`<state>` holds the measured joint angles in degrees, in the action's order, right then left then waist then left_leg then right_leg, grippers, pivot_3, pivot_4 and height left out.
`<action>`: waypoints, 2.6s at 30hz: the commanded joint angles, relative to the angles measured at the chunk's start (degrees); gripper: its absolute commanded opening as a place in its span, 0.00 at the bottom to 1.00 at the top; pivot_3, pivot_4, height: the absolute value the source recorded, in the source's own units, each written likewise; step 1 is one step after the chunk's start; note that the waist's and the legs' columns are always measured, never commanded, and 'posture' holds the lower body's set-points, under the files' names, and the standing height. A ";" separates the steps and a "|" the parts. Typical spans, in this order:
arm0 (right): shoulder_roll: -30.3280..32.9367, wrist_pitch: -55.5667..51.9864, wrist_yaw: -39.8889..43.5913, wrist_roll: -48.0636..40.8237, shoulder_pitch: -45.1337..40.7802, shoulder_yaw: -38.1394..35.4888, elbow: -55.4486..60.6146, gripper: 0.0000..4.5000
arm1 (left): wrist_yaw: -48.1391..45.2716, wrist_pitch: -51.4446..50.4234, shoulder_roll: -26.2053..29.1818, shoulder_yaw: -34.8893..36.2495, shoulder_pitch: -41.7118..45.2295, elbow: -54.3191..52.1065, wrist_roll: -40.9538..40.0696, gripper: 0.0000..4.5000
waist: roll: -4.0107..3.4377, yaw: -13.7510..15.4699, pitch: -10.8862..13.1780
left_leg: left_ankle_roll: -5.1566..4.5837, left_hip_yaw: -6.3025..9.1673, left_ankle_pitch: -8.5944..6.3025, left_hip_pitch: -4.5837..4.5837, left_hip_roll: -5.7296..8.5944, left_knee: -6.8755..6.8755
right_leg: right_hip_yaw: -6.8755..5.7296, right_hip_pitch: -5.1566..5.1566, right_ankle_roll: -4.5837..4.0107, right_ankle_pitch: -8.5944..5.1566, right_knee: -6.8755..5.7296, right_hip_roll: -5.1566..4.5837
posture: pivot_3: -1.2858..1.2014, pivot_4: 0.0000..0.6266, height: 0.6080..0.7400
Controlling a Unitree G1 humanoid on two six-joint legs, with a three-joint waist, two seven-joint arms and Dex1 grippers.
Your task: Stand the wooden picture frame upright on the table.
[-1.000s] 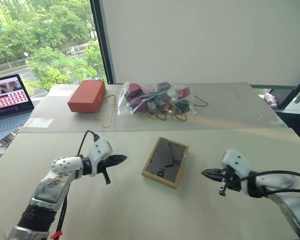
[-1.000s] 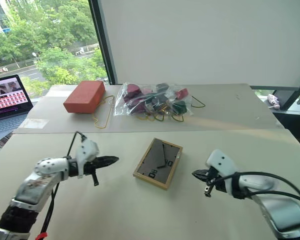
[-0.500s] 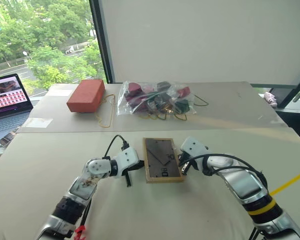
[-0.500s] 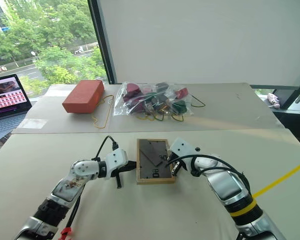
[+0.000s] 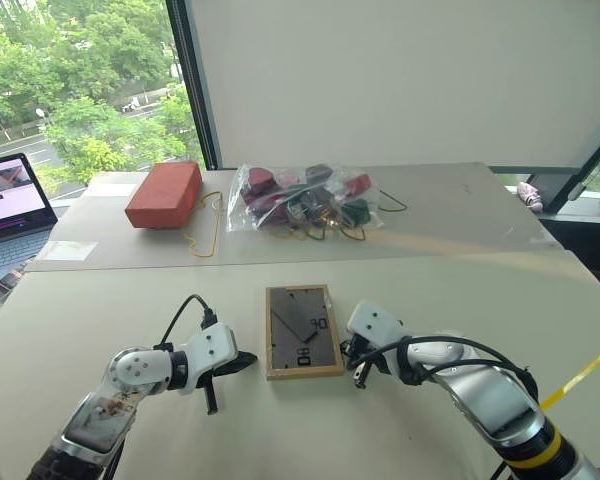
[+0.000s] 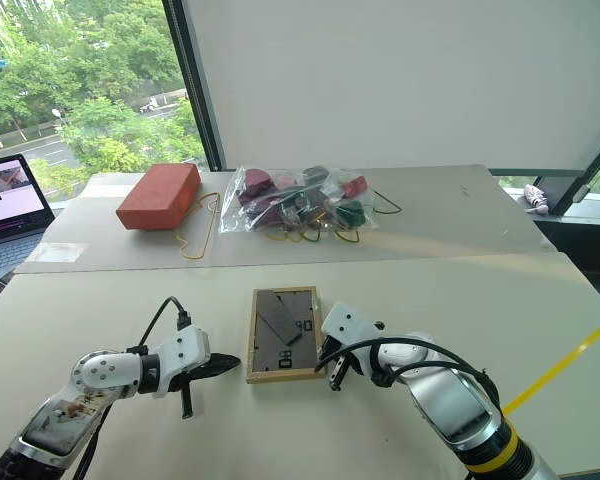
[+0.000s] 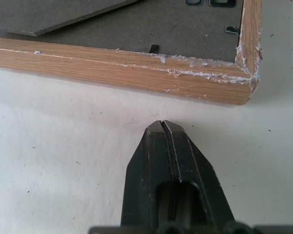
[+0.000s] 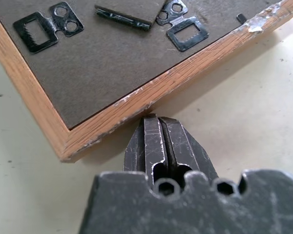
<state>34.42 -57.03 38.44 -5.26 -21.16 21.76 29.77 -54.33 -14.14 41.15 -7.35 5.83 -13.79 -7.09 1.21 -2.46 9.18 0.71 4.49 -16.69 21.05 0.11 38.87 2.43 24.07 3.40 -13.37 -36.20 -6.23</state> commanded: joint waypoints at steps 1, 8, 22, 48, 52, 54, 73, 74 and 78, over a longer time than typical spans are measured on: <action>-0.80 -1.24 0.02 -1.24 -0.68 0.75 0.62 0.02 | 0.69 -0.16 -0.33 -0.78 1.05 1.87 0.98 0.00 | 0.00 0.00 0.00 | 0.00 0.00 0.00 0.00 0.00 0.01 | 0.00 0.00 0.00 0.00 0.00 0.00 | 0.52 0.24 1.00; 0.03 -1.63 -0.28 -1.45 0.45 -0.36 0.70 0.02 | 0.38 5.26 1.81 1.05 1.52 4.50 2.23 0.00 | 0.00 -0.02 0.00 | 0.01 0.00 0.01 0.00 0.00 0.00 | 0.00 0.02 -0.01 0.01 -0.01 0.00 | 0.52 0.24 1.00; -0.57 0.24 2.00 -4.22 -1.08 -1.38 -3.20 0.00 | 25.84 98.78 1.14 2.65 20.80 49.87 41.57 0.65 | 0.03 0.63 -0.04 | 0.09 -0.11 0.05 0.05 0.01 -0.01 | -0.01 0.08 -0.06 0.06 0.10 -0.02 | 0.52 0.24 1.00; -1.85 -5.63 -1.61 -6.01 -4.11 -1.37 -3.50 0.00 | 80.06 91.41 5.15 -25.87 33.28 59.72 79.15 0.48 | -0.52 1.26 -1.05 | 0.06 -0.03 0.03 -0.70 0.05 -0.14 | -0.12 -0.78 0.10 0.05 0.14 -0.05 | 0.52 0.24 1.00; -1.41 -5.06 -1.40 -7.46 -5.11 -5.46 -4.48 0.00 | 81.76 89.72 5.65 -27.39 33.01 59.08 79.02 0.27 | -0.48 1.53 -1.06 | 0.06 -0.03 0.03 -0.73 0.05 -0.15 | -0.13 -0.84 0.10 0.04 0.18 -0.06 | 0.52 0.24 1.00; -2.04 -5.89 -0.56 -9.88 -6.40 -9.25 -4.75 0.00 | 82.45 88.90 5.69 -27.92 32.77 58.51 78.99 0.26 | -0.46 1.57 -1.05 | 0.06 -0.03 0.03 -0.71 0.05 -0.15 | -0.14 -0.84 0.10 0.04 0.21 -0.06 | 0.52 0.24 1.00; -17.75 -4.78 9.55 -19.33 -30.54 -9.56 -42.02 0.99 | 82.25 85.81 5.50 -28.92 29.65 53.34 74.63 0.26 | -0.46 1.53 -1.04 | 0.02 0.00 0.00 -0.67 0.09 -0.26 | -0.18 -0.78 0.09 0.05 0.04 -0.10 | 0.52 0.24 1.00; -18.03 -3.40 10.16 -18.67 -31.04 -8.94 -44.54 1.00 | 82.10 85.75 5.51 -28.88 29.56 53.18 74.42 0.26 | -0.46 1.50 -1.04 | 0.02 -0.01 0.00 -0.67 0.09 -0.29 | -0.18 -0.74 0.09 0.05 0.04 -0.10 | 0.52 0.24 1.00; -18.97 1.10 12.78 -15.99 -32.17 -5.82 -51.54 1.00 | 81.41 85.80 5.72 -28.72 29.08 52.30 73.46 0.26 | -0.46 1.34 -1.04 | 0.03 -0.02 0.01 -0.67 0.09 -0.34 | -0.17 -0.71 0.09 0.05 0.04 -0.10 | 0.52 0.24 1.00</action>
<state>16.23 -58.63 49.50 -22.63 -52.33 14.21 -19.36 29.73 71.87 46.81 -33.81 36.62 38.43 65.38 0.74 -1.12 8.14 0.74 4.47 -16.68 20.38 0.20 38.53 2.27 23.36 3.49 -13.32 -36.17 -6.33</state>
